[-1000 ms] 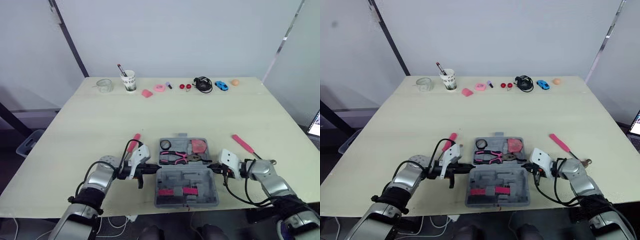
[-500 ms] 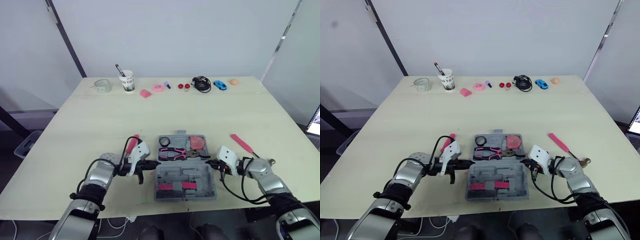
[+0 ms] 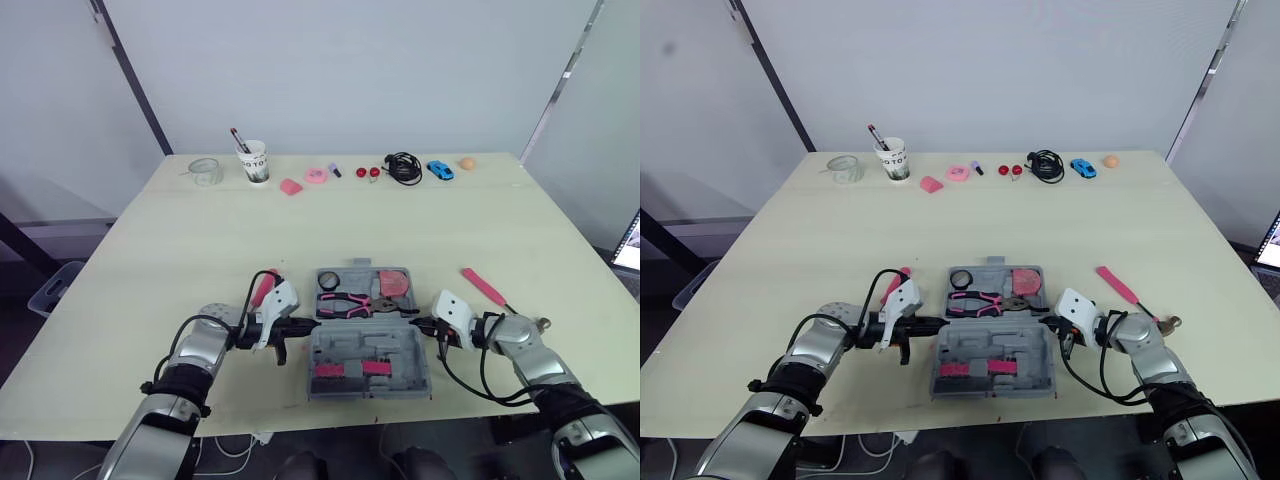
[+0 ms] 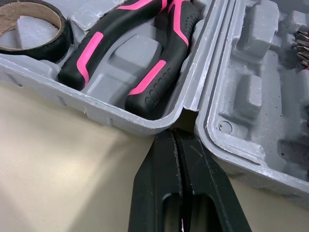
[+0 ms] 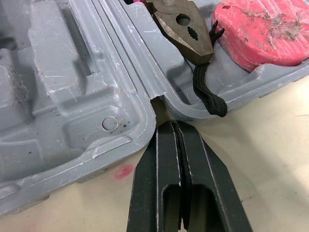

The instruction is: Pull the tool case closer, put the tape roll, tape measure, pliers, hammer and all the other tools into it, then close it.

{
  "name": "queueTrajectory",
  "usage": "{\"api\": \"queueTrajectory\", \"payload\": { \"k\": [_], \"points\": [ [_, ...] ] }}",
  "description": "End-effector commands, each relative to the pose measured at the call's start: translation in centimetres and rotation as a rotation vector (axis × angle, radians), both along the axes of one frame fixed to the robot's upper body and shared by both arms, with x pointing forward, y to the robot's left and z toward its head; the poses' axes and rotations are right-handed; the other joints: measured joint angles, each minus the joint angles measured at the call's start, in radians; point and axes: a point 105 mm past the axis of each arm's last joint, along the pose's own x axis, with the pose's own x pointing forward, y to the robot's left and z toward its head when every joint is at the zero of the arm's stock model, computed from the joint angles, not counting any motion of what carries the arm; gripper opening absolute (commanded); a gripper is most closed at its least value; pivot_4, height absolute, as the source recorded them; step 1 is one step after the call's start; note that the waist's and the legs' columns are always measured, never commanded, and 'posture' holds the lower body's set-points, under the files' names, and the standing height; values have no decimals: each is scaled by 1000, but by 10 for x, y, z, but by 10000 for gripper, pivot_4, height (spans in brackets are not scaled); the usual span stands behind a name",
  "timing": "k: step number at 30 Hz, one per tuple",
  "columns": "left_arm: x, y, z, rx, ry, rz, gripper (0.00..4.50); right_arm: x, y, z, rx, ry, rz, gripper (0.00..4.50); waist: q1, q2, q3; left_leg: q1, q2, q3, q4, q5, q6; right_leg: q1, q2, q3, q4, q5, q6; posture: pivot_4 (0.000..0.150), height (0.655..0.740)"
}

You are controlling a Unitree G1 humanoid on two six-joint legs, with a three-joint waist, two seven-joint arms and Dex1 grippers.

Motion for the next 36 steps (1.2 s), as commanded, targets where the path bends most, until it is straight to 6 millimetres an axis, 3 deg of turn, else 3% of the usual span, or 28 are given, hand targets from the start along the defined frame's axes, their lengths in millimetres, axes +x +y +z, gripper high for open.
{"api": "queueTrajectory", "payload": {
  "k": [1,21,36],
  "points": [
    [-4,-6,6,-2,-18,-49,812,1,20,17,47,-54,69,172,-2,0,0,0,0,0,0,0,0,0,0,0,0,0,0,1500,7400],
    [-11,3,-2,26,13,-36,812,11,28,18,50,-90,54,172,-3,0,0,0,1,0,-1,0,0,0,2,1,0,0,0,1500,7400],
    [-12,1,-4,32,17,-50,812,-3,26,6,23,-20,89,172,-2,0,0,0,1,0,-1,0,0,0,2,1,-1,0,0,1500,7400]
  ]
}}
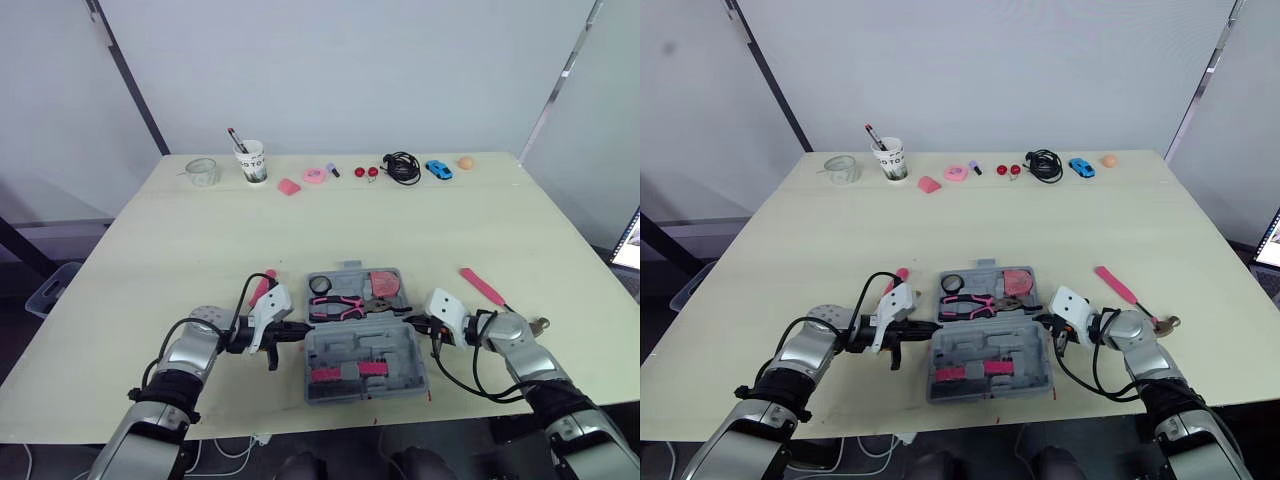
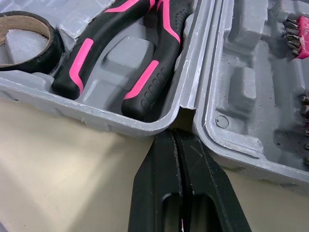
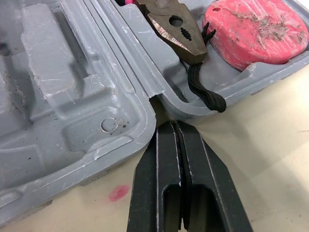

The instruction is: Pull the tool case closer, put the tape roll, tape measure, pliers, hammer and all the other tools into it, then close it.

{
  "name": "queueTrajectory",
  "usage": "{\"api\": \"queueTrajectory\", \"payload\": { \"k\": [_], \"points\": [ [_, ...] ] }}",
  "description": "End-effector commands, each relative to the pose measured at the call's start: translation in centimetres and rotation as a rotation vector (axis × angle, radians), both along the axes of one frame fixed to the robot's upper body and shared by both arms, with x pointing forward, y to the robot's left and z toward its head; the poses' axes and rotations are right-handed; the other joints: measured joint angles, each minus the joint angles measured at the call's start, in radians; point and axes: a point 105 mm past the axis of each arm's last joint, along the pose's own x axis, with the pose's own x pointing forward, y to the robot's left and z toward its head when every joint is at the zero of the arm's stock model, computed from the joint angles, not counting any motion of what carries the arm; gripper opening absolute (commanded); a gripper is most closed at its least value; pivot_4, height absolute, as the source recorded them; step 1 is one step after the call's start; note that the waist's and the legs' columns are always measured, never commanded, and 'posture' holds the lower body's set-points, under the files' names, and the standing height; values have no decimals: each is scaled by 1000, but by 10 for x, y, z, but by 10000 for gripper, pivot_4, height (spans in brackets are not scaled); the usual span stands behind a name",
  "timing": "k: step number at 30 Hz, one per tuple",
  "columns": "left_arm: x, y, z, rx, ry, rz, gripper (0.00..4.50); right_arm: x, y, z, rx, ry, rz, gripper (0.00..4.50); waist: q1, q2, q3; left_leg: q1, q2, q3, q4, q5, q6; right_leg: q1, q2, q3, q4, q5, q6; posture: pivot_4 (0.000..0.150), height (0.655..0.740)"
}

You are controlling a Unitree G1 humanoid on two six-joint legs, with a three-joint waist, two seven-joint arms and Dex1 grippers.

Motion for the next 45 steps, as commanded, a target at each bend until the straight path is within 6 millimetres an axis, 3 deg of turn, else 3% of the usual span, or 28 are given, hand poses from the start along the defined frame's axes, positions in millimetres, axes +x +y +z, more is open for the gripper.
{"api": "queueTrajectory", "payload": {
  "k": [1,12,24,33,40,45],
  "points": [
    [-4,-8,-5,4,14,-38,812,-6,16,6,21,-15,70,172,0,0,0,0,0,0,0,0,0,0,0,0,0,0,0,1500,7400],
    [-3,-9,-5,3,10,-37,812,-13,17,3,25,33,87,172,1,0,0,0,0,0,0,0,0,0,0,0,0,0,0,1500,7400],
    [-5,-11,-7,3,11,-44,812,-7,12,4,4,-13,57,172,2,0,0,0,0,0,0,0,0,0,0,0,0,0,0,1500,7400],
    [-3,-5,-1,0,-15,-25,812,-3,-8,6,-10,-31,1,172,2,0,0,0,0,0,0,0,0,0,0,0,0,0,-1,1500,7400],
    [-3,6,13,-48,-71,17,812,-1,-27,20,59,-73,-71,172,3,0,0,-1,0,0,0,0,0,0,0,0,-1,0,0,1500,7400],
    [-8,17,35,-149,-160,87,812,-10,-38,51,239,-154,-135,172,4,0,1,-1,1,-2,-1,0,0,0,-1,0,-1,0,0,1500,7400]
  ]
}}
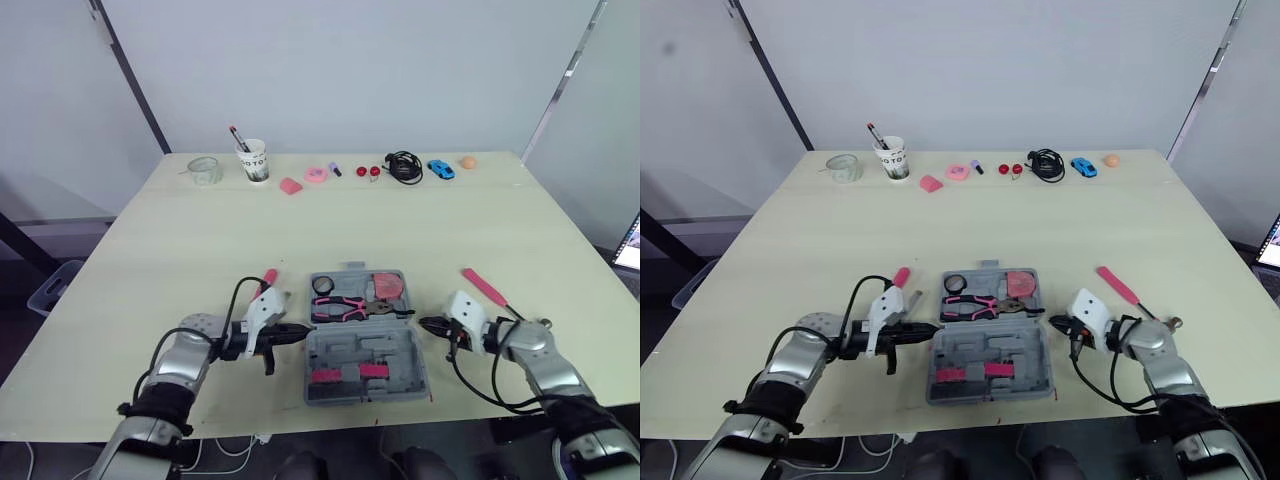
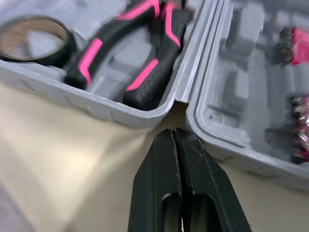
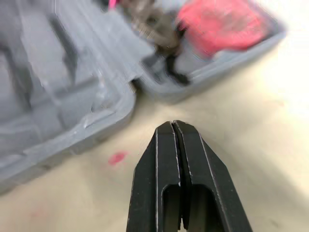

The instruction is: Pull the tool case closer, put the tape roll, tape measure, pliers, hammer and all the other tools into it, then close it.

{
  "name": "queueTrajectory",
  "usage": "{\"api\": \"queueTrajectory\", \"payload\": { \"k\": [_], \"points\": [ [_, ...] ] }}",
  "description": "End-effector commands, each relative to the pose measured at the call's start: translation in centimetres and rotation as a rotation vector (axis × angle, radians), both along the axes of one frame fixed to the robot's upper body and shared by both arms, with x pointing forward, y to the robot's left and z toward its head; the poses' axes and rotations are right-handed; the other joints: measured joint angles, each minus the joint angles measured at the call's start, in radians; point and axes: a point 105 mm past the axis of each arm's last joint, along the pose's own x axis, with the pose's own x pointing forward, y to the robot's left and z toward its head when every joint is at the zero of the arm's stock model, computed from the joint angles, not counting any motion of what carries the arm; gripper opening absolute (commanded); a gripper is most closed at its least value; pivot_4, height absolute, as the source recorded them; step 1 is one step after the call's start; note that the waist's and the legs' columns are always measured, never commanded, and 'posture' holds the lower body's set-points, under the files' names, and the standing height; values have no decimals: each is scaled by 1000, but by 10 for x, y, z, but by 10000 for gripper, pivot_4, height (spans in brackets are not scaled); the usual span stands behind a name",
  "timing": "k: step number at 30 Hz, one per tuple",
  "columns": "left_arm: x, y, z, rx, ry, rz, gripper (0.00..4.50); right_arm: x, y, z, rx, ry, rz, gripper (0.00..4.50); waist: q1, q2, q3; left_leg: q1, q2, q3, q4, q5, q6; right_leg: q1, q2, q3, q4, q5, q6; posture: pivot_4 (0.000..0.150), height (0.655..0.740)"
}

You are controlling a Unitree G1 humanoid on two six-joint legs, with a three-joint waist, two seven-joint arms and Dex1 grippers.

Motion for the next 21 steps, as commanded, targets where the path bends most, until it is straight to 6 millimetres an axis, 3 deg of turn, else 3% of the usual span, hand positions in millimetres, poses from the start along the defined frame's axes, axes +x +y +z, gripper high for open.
{"api": "queueTrajectory", "payload": {
  "k": [1,7,12,16,18,21],
  "points": [
    [-1,9,29,-82,-109,38,812,-2,-7,38,142,-124,-38,172,0,0,0,0,0,0,0,0,0,0,0,0,0,0,0,1500,7400],
    [-15,37,58,-249,-197,217,812,-31,-37,45,237,-142,-173,172,4,0,0,0,1,-2,-1,0,0,0,-3,0,-1,0,0,1500,7400],
    [-41,73,51,-230,-193,391,812,-53,-72,42,252,-151,-334,172,2,0,0,1,1,-1,-1,0,0,0,-6,0,-1,0,0,1500,7400],
    [-65,103,40,-211,-187,562,11432,-76,-108,42,261,-166,-484,0,3,1,1,2,2,-1,-3,0,0,0,-6,0,-2,-1,0,1500,7400],
    [-74,115,37,-196,-196,632,20064,-88,-118,38,243,-149,-517,5257,6,1,1,1,1,-1,-3,0,0,-2,-7,0,-3,-1,0,1500,7400],
    [-87,134,34,-171,-204,730,35249,-110,-133,31,230,-116,-579,18610,11,0,1,1,1,-1,-3,-1,0,-2,-10,-1,-3,-3,4,1500,7400]
  ]
}}
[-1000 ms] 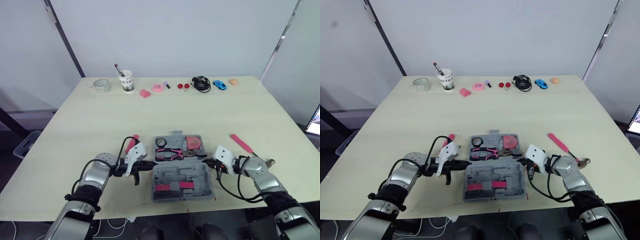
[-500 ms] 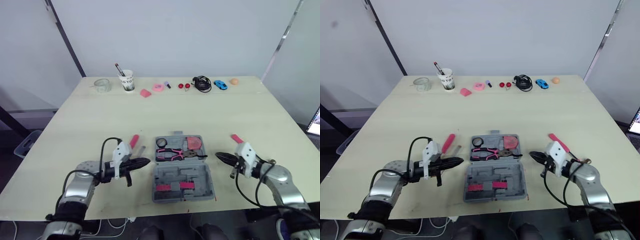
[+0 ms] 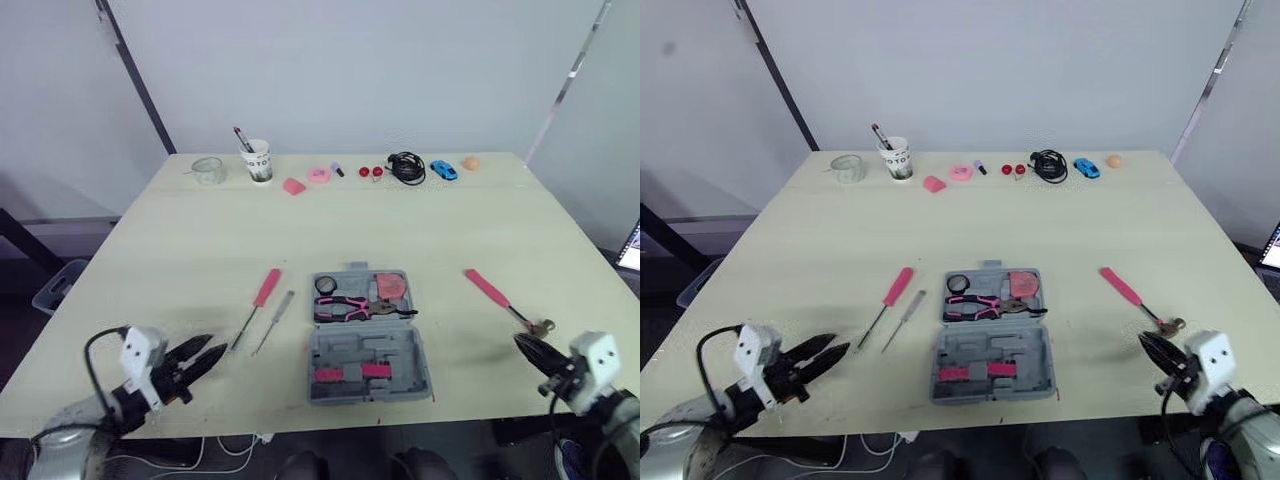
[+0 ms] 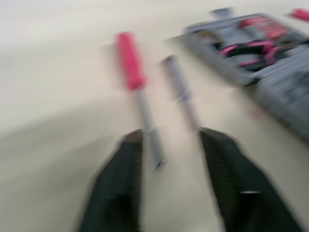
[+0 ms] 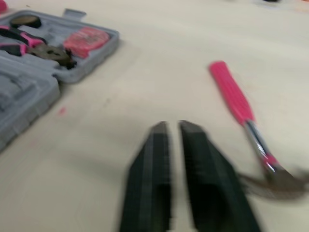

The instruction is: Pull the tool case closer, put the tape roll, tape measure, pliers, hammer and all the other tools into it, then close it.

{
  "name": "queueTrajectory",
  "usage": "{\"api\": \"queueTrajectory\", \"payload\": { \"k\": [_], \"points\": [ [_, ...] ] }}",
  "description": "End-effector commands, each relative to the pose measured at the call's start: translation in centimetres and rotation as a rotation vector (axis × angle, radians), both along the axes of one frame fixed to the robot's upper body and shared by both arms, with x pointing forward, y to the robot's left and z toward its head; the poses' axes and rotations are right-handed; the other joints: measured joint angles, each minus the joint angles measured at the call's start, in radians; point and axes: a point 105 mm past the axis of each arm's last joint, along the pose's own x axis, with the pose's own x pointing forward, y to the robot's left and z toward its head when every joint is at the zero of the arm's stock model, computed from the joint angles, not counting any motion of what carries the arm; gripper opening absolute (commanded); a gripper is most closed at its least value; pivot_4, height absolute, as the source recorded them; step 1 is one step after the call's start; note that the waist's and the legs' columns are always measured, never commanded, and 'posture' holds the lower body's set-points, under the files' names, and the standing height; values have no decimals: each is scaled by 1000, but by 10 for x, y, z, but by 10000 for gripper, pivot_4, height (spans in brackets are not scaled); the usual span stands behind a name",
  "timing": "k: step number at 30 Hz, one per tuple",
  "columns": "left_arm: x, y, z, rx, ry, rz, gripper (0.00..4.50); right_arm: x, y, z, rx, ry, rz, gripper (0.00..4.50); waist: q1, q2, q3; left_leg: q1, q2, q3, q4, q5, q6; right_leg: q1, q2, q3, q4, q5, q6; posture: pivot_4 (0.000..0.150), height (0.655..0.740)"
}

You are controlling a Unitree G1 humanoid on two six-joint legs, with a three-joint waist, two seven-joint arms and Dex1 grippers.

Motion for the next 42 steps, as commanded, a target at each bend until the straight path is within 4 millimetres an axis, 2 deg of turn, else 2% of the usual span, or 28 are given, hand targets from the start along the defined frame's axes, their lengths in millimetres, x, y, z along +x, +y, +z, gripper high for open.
{"api": "queueTrajectory", "payload": {
  "k": [1,2,5,7,12,15,18,24,29,32,37,42],
  "points": [
    [-11,17,17,24,-70,90,39869,-19,-17,10,-15,-30,-54,23358,1,0,0,0,0,0,0,0,0,0,-1,0,0,0,0,1500,7400],
    [-18,19,17,27,-60,99,44159,-26,-23,9,-19,-19,-80,27832,1,0,0,0,0,0,0,0,0,0,-2,0,-1,0,0,1500,7400],
    [-34,25,15,38,-37,128,45000,-44,-37,6,-16,10,-143,41861,-1,0,1,0,1,0,-2,-3,-4,0,-5,0,-3,0,0,1500,7400],
    [-42,25,16,36,-30,143,45000,-51,-42,4,2,25,-172,44469,-1,1,1,0,1,0,-4,-3,-5,0,-8,-3,-6,0,1,1500,7400],
    [-45,18,17,22,-31,143,45000,-61,-47,0,5,48,-194,44469,-3,2,2,0,1,0,-6,-3,-5,0,-10,-5,-8,0,1,1500,7400],
    [-40,8,18,21,-36,110,45000,-57,-42,0,10,53,-161,44469,-2,2,2,0,0,0,-9,-3,-5,0,-10,-8,-11,0,1,1500,7400],
    [-34,-4,20,24,-34,67,45000,-49,-29,5,-15,39,-72,44469,-2,1,1,0,0,0,-10,-3,-5,0,-10,-8,-12,0,1,1500,7400],
    [-12,-19,24,52,-18,51,45000,-28,-2,26,-8,-25,79,44469,-1,1,1,0,0,1,-12,0,0,0,-3,-8,-12,0,0,1500,7400],
    [5,-47,28,15,1,21,45000,-12,28,41,-13,-79,231,44469,3,0,1,1,0,1,-12,0,0,0,-2,-7,-12,2,-3,1500,7400],
    [7,-64,24,17,31,-10,45000,-7,45,49,-7,-106,311,44469,4,0,0,0,-1,1,-12,0,0,1,-2,-7,-12,2,-4,1500,7400],
    [21,-79,19,6,68,30,45000,-7,70,58,3,-118,445,44469,16,0,0,1,-2,1,-12,0,0,2,0,-7,-12,3,-4,1500,7400],
    [42,-86,13,9,82,99,45000,1,84,67,-15,-146,511,44469,18,-2,0,1,-3,1,-11,0,0,3,0,-7,-12,3,-4,1500,7400]
  ]
}}
